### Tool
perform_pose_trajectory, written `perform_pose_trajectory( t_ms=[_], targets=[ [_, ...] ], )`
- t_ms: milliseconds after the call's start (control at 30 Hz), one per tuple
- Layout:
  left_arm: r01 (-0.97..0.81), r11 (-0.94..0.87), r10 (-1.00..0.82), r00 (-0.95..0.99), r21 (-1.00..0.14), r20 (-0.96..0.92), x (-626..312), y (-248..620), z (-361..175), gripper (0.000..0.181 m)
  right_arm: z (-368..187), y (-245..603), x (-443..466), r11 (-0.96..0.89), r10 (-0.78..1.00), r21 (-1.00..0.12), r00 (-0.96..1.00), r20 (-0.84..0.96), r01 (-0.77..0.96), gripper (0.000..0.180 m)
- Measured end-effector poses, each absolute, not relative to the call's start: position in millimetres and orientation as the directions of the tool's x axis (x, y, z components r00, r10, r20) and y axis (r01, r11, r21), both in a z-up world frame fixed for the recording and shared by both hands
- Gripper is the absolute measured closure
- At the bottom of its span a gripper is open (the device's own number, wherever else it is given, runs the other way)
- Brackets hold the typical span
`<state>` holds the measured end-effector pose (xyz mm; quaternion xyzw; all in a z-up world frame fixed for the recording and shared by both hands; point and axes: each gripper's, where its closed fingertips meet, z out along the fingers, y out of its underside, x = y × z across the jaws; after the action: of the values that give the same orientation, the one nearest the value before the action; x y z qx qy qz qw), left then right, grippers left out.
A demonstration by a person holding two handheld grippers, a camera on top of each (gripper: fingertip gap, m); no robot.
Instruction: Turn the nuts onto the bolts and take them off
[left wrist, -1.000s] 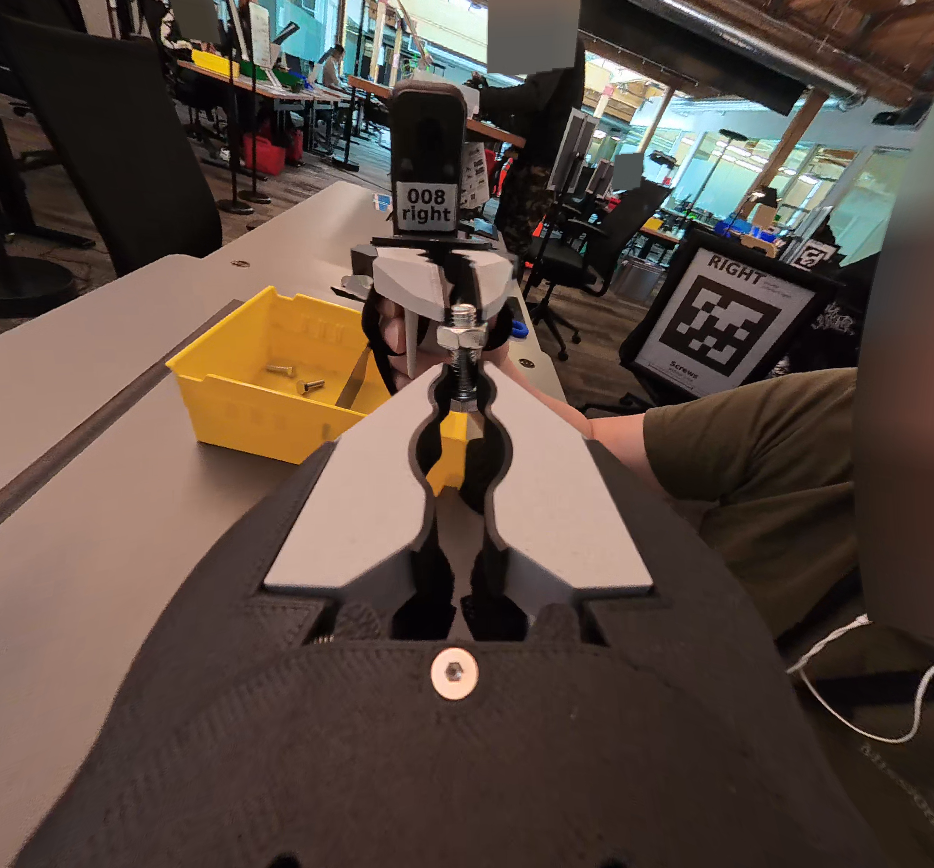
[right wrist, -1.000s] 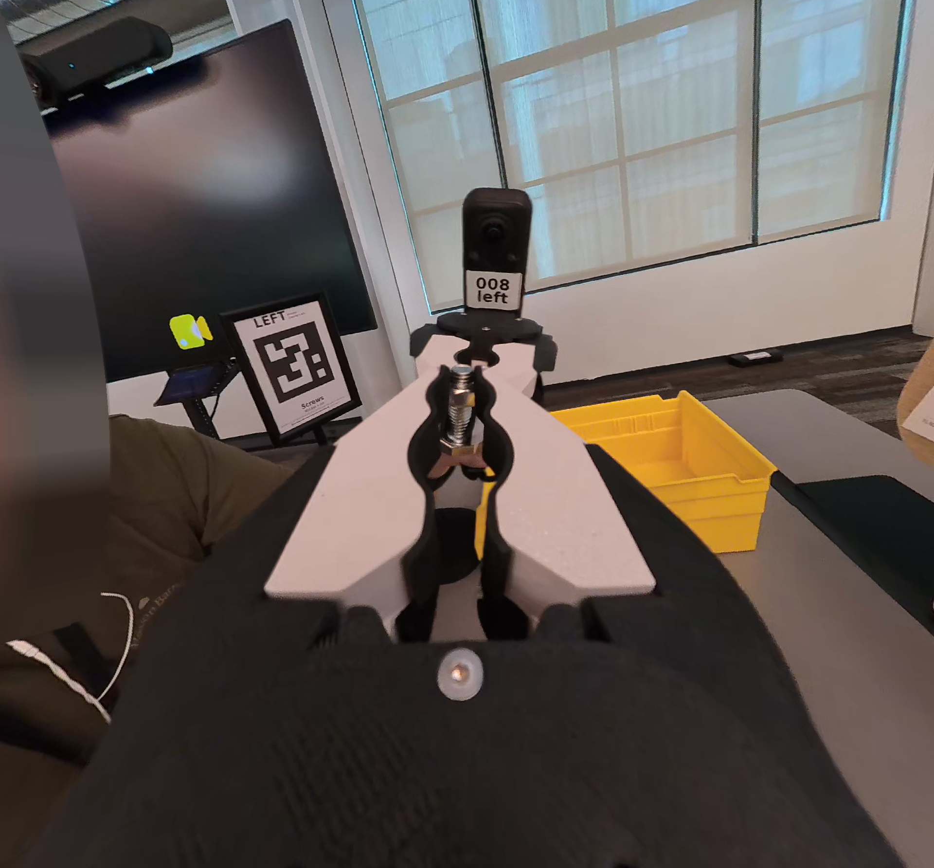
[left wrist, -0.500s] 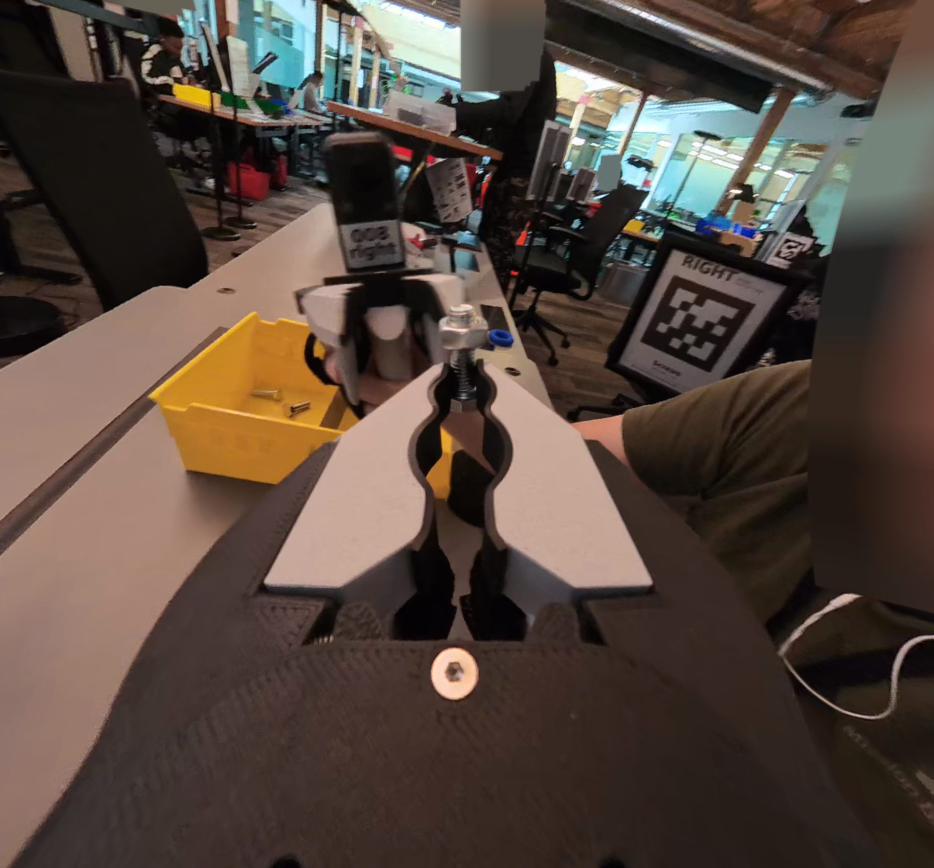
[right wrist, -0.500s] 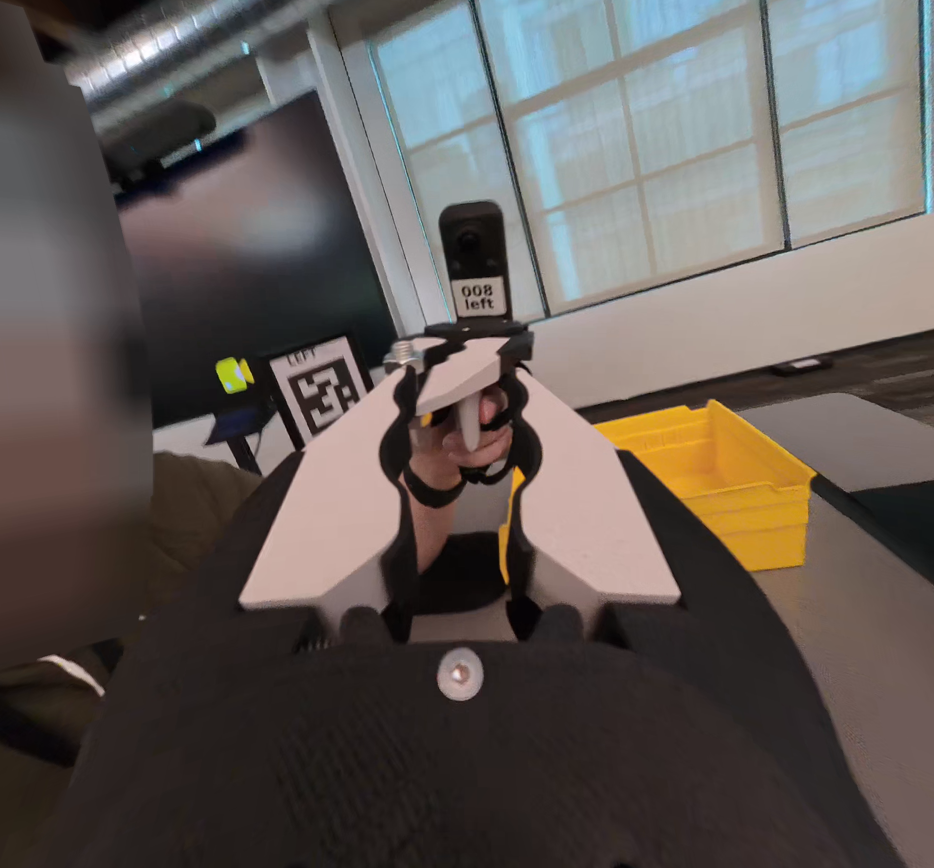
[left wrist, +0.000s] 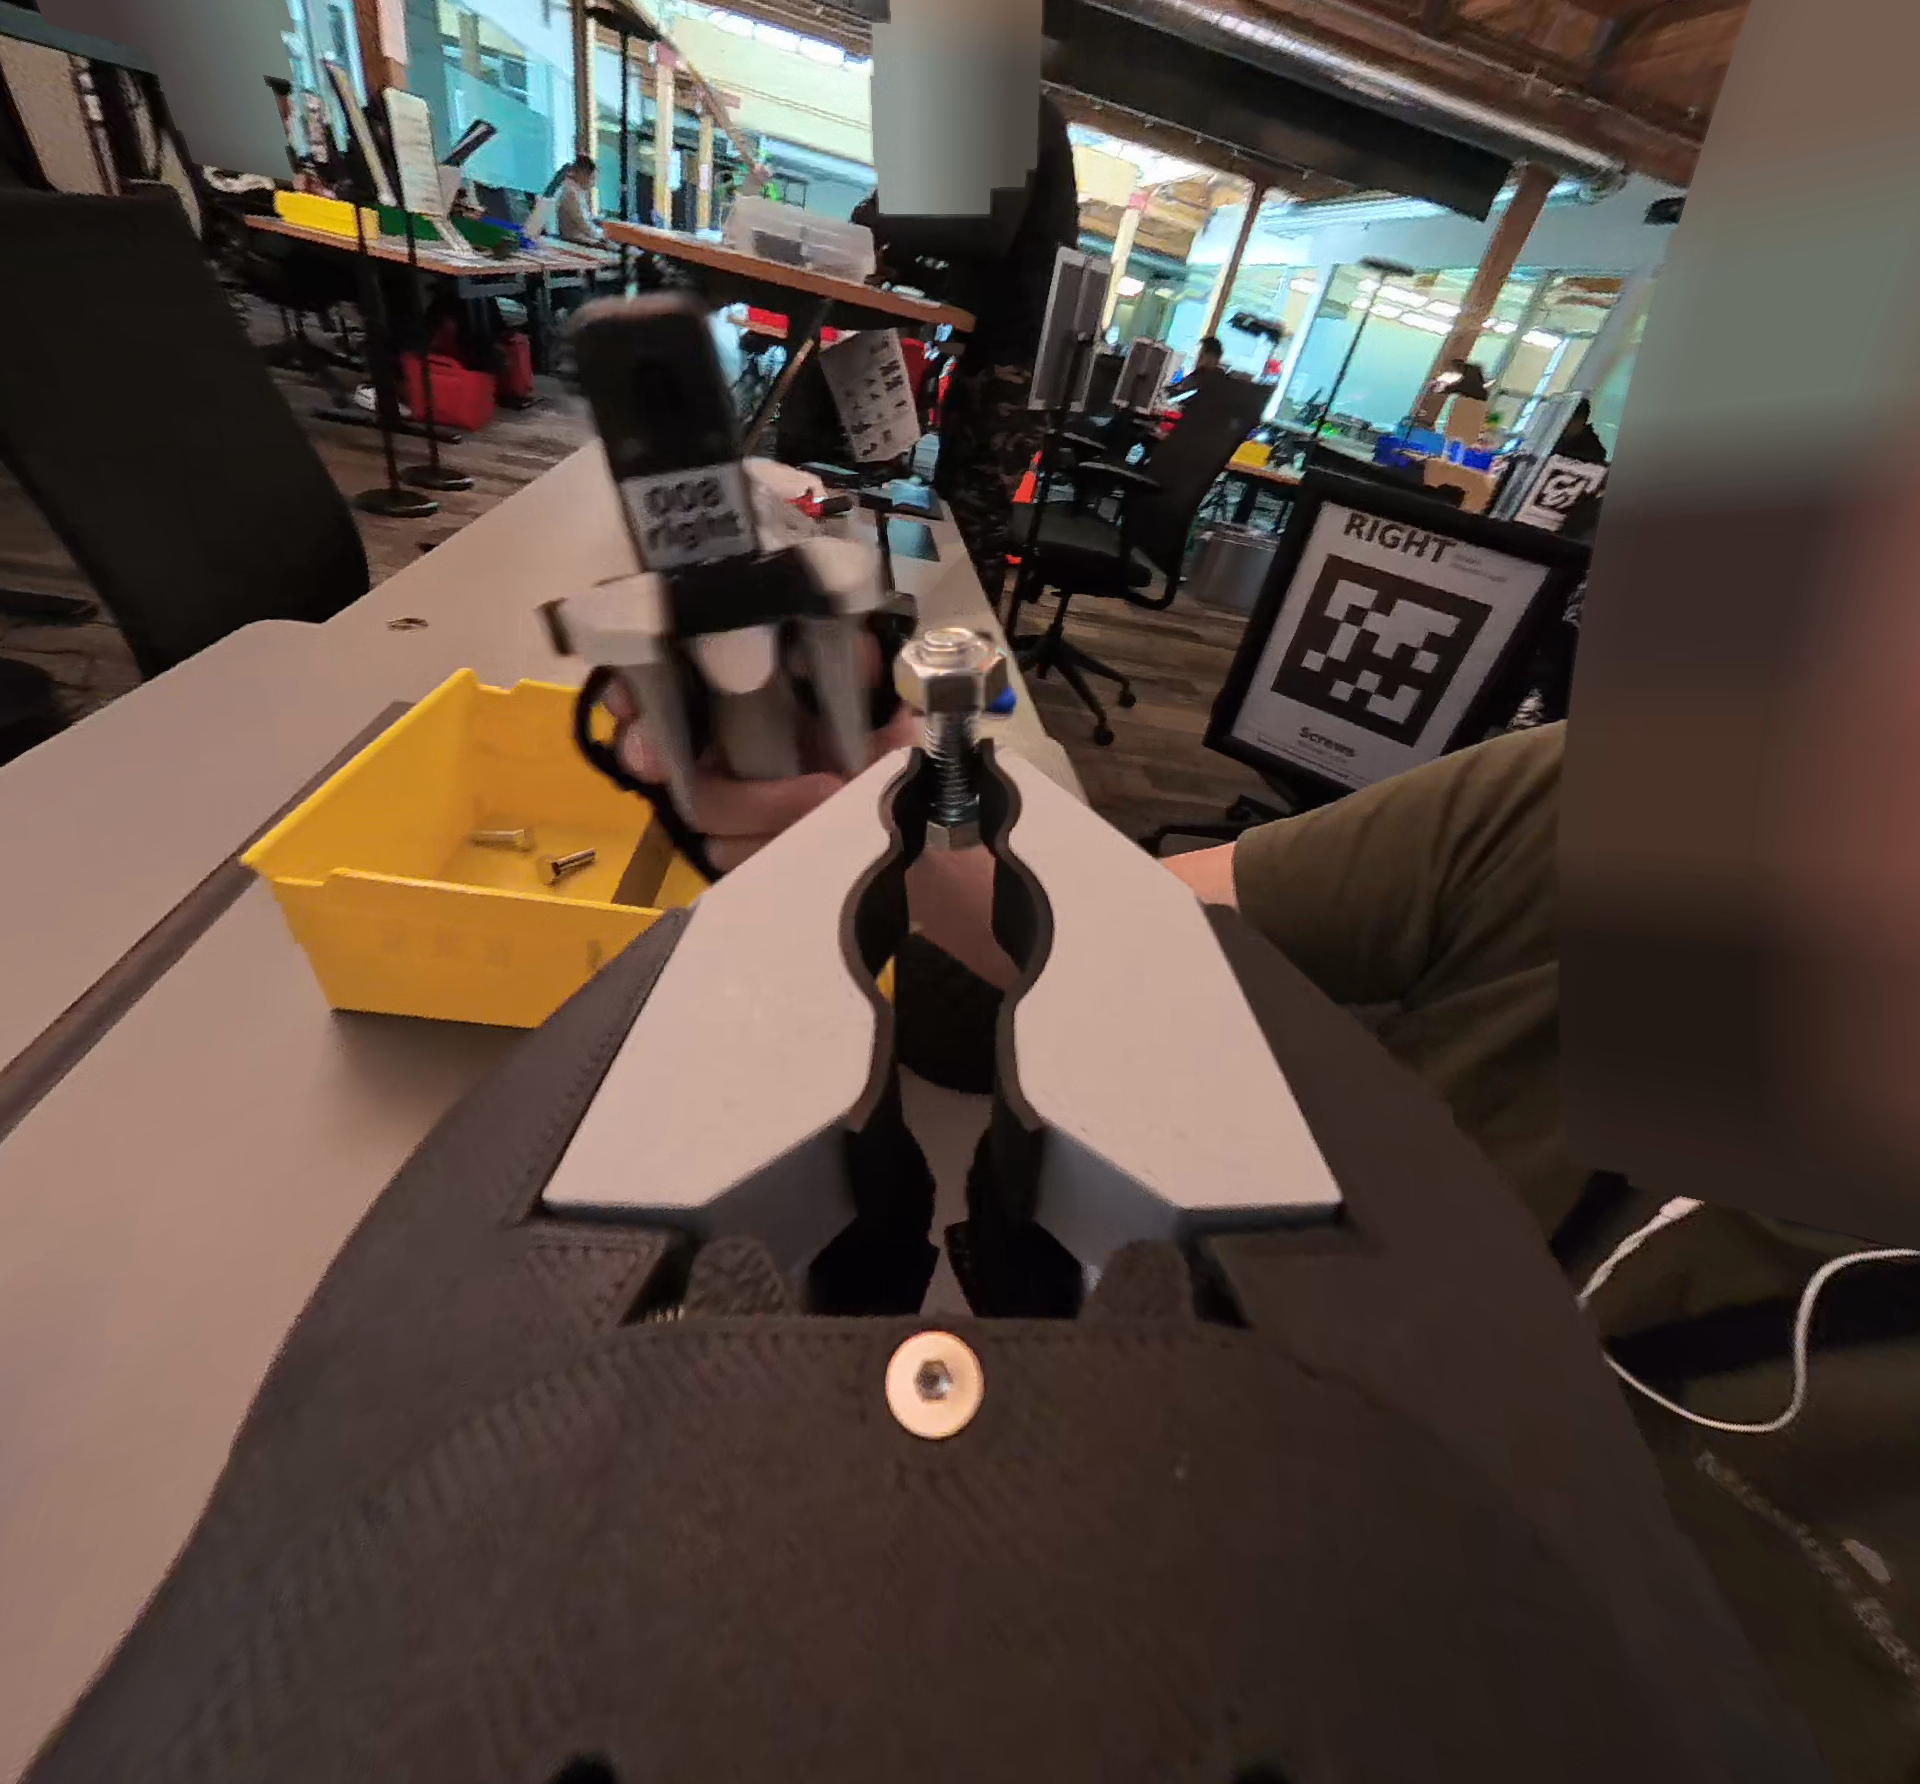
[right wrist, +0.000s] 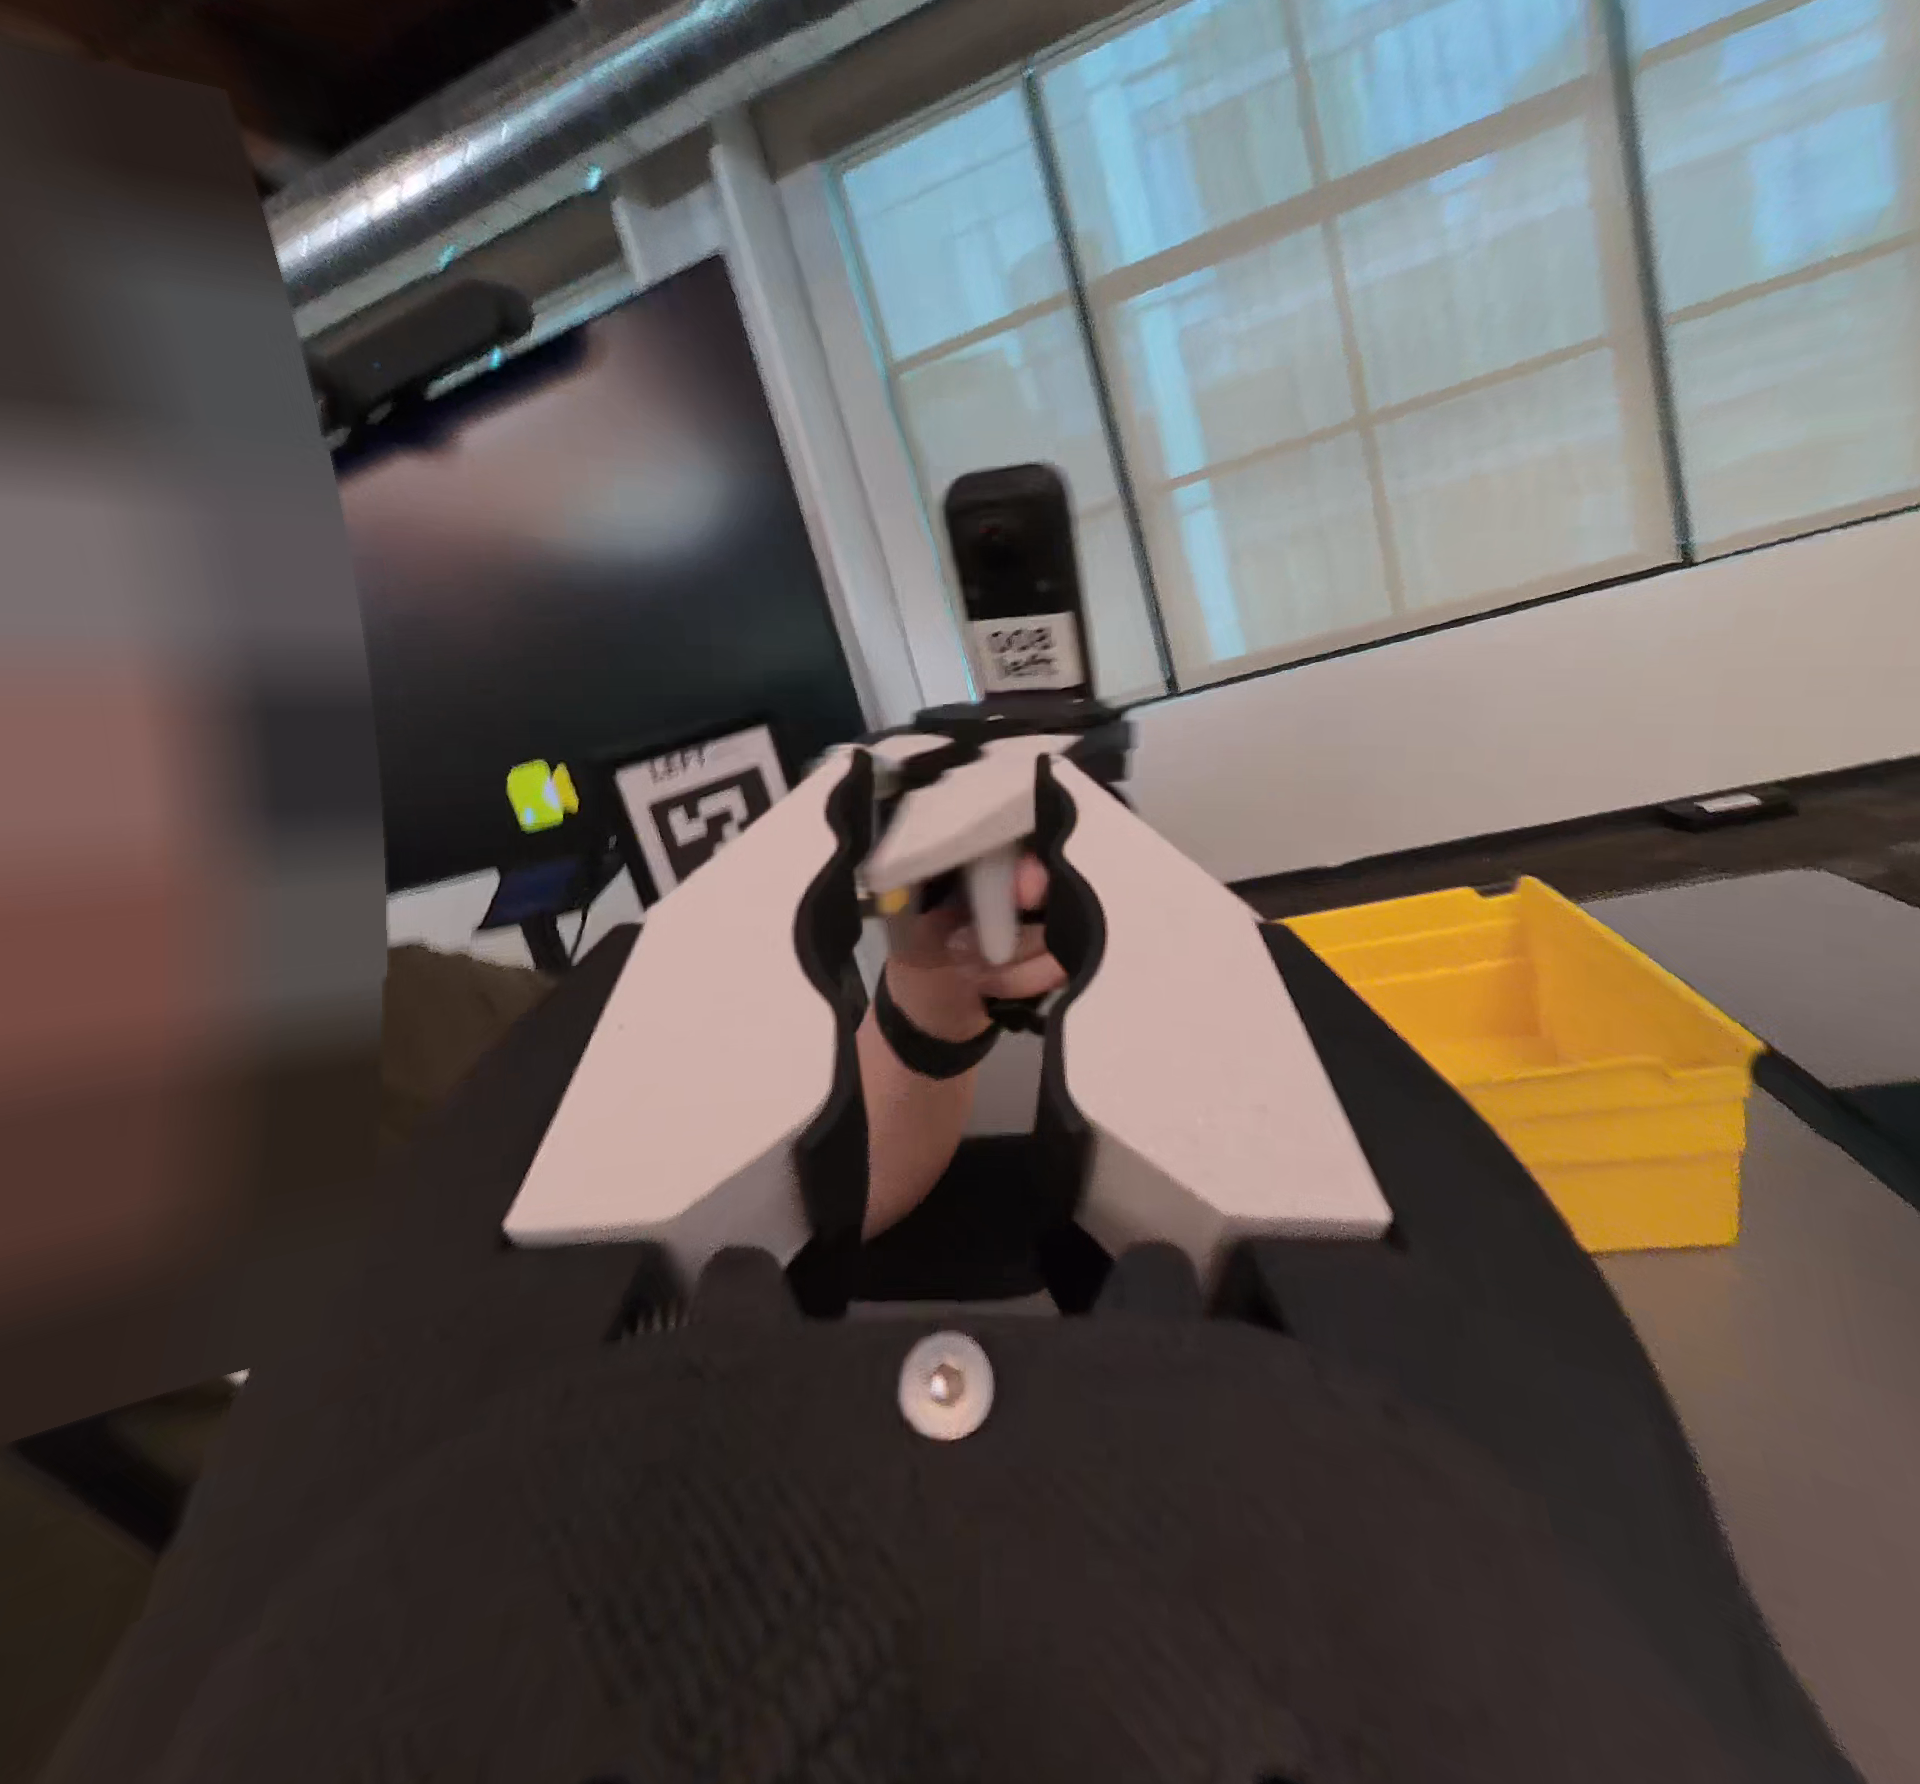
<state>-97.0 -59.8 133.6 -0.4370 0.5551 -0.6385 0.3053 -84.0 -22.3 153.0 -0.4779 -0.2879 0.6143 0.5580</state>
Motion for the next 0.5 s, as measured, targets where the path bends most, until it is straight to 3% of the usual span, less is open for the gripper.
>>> perform_pose_trajectory(
  t_ms=[100, 233, 267, 333, 500],
  targets=[
    [-0.108, -0.181, -0.887, -0.411, -0.977, 0.21, -94, -57, 129, 0.173, 158, -46, -108, -0.129, 0.983, -0.931, 0.078, -0.165, -0.342, 0.144],
    [-0.11, -0.186, -0.873, -0.437, -0.976, 0.215, -94, -61, 129, 0.173, 146, -26, -97, -0.21, 0.967, -0.903, 0.055, -0.248, -0.374, 0.141],
    [-0.104, -0.17, -0.88, -0.431, -0.98, 0.198, -94, -61, 129, 0.173, 143, -14, -86, -0.261, 0.948, -0.874, 0.06, -0.311, -0.409, 0.157],
    [-0.098, -0.181, -0.854, -0.477, -0.979, 0.206, -98, -69, 134, 0.173, 136, -1, -76, -0.269, 0.932, -0.866, 0.111, -0.344, -0.421, 0.159],
    [-0.102, -0.19, -0.867, -0.45, -0.977, 0.215, -96, -65, 133, 0.173, 158, -47, -107, -0.146, 0.982, -0.927, 0.061, -0.178, -0.345, 0.147]
  ],
)
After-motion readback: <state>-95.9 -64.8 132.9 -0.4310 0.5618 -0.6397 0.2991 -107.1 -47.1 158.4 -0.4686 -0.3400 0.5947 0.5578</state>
